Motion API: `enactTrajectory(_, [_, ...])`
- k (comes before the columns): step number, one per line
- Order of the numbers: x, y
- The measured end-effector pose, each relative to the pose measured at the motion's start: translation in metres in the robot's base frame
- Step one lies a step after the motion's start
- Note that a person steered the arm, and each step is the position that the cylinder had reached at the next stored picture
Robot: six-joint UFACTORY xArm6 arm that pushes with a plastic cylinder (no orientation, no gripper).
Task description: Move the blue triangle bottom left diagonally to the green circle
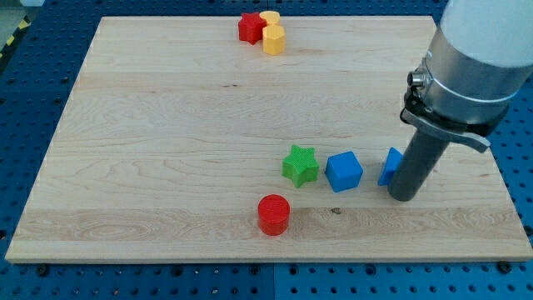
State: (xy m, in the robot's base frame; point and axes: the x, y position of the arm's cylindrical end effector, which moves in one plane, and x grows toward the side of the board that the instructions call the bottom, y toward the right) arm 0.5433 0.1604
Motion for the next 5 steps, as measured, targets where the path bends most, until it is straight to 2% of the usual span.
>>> enactTrajectory(4, [-0.008, -0.027])
enactTrajectory(5, [-0.022, -0.028])
